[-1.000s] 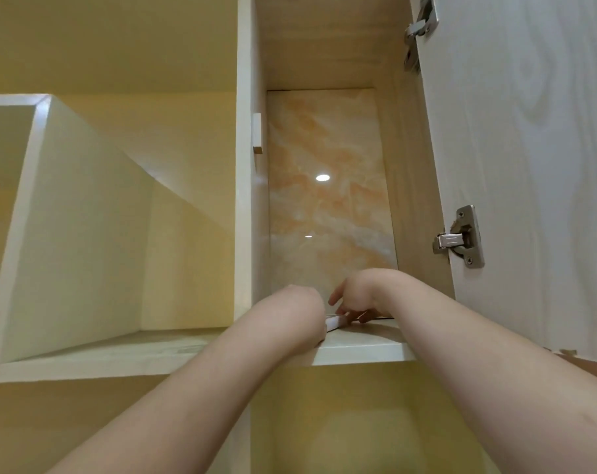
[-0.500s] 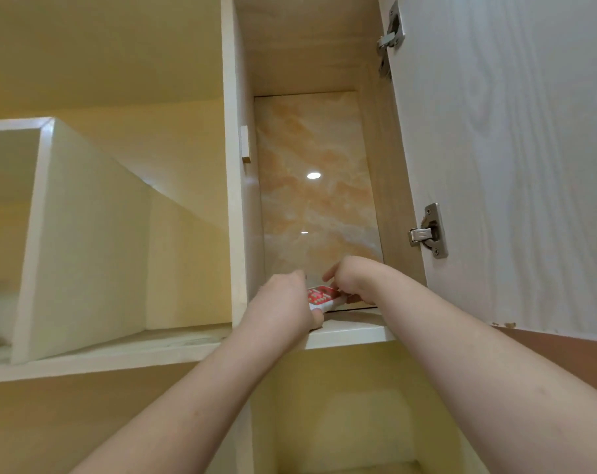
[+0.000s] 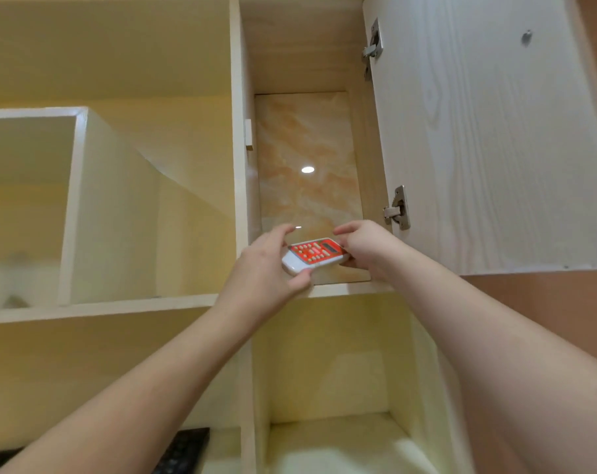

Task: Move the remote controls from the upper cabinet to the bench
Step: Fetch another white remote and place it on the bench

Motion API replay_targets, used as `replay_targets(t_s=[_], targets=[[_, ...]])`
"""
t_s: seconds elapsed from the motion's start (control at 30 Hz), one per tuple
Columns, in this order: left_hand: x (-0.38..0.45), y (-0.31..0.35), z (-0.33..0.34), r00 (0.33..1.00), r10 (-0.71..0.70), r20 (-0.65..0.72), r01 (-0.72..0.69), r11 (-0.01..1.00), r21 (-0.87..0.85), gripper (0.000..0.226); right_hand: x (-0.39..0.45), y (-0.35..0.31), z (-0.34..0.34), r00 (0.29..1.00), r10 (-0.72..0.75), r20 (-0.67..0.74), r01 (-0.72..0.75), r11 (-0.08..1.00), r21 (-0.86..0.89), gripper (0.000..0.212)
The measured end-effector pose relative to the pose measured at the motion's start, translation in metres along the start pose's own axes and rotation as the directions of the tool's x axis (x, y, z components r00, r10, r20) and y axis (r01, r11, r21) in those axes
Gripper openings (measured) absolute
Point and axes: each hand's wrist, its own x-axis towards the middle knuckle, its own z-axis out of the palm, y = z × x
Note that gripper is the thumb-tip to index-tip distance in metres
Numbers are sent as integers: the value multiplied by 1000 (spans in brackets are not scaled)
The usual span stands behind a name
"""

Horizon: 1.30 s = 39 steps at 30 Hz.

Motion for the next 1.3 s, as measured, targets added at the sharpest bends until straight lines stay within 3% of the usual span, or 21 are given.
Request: replay_targets(t_s=[0.23, 0.5, 0.77, 0.93, 1.17, 1.3], targets=[[-44, 1, -27, 997, -80, -6, 77, 970, -230, 62, -57, -1, -9, 991, -117, 65, 118, 993, -25, 25], [-80, 9, -42, 974, -189, 129, 225, 892, -392, 63, -113, 16, -28, 982, -142, 123, 120, 978, 171, 27], [-136, 28, -40, 924, -294, 243, 370, 849, -377, 55, -162, 62, -36, 981, -49, 187, -1, 966, 260, 17], [-178, 37, -40, 897, -348, 274, 438, 788, -433, 50, -201, 98, -34, 974, 54, 222, -122, 945, 305, 30], [-239, 40, -42, 798, -332, 504, 535, 774, -338, 51, -277, 130, -31, 967, 171, 189, -209, 957, 200, 30], [-281, 33, -51, 749, -272, 605, 567, 736, -371, 54, -334, 137, -19, 958, 247, 145, -270, 947, 173, 25]])
